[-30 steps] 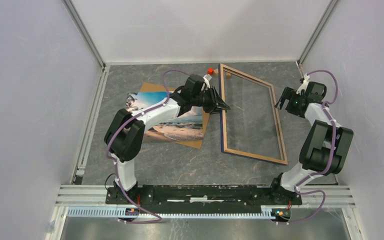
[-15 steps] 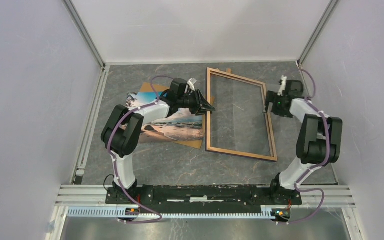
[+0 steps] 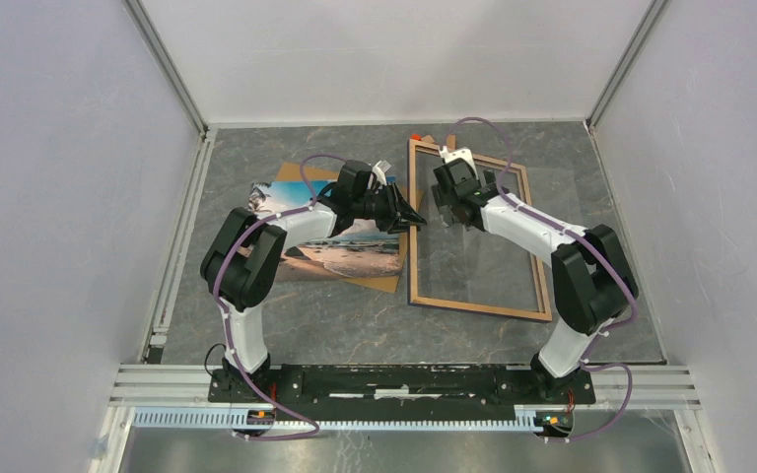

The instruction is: Put the photo into the frame

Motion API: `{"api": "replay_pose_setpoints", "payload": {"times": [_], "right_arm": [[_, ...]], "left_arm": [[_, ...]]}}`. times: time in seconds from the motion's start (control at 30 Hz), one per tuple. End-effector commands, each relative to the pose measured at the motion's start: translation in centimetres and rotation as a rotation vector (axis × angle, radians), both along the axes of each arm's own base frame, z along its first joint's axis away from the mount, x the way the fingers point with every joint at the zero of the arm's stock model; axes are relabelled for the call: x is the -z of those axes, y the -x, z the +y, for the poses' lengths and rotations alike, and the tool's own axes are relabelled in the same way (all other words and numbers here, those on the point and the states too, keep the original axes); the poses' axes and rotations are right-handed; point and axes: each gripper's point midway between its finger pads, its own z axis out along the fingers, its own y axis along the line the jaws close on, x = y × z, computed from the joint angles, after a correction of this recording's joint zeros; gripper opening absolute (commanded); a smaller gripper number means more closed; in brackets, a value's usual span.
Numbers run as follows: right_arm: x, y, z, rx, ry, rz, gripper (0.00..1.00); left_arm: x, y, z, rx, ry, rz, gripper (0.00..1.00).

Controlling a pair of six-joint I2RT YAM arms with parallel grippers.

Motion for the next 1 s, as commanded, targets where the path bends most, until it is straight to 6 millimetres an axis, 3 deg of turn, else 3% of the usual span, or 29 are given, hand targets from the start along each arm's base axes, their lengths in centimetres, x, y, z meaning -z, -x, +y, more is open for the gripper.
{"api": "replay_pose_setpoints", "payload": {"times": [0.0, 0.27, 0.97], "right_arm": [[-1.4, -0.2, -0.6, 0.088, 0.156, -0.072, 0.98], [1.7, 1.1, 0.8, 0.095, 0.23, -0.041, 0.91], [5.5, 4.0, -0.7, 0.158, 0.454, -0.072, 0.67]], "left_arm": [[-1.5, 0.0, -0.2, -0.001, 0.007, -0.079, 0.12], [-1.8, 0.3, -0.4, 0.0, 0.023, -0.08, 0.12], [-1.9, 0.6, -0.3, -0.009, 0.049, -0.075, 0.12]]}}
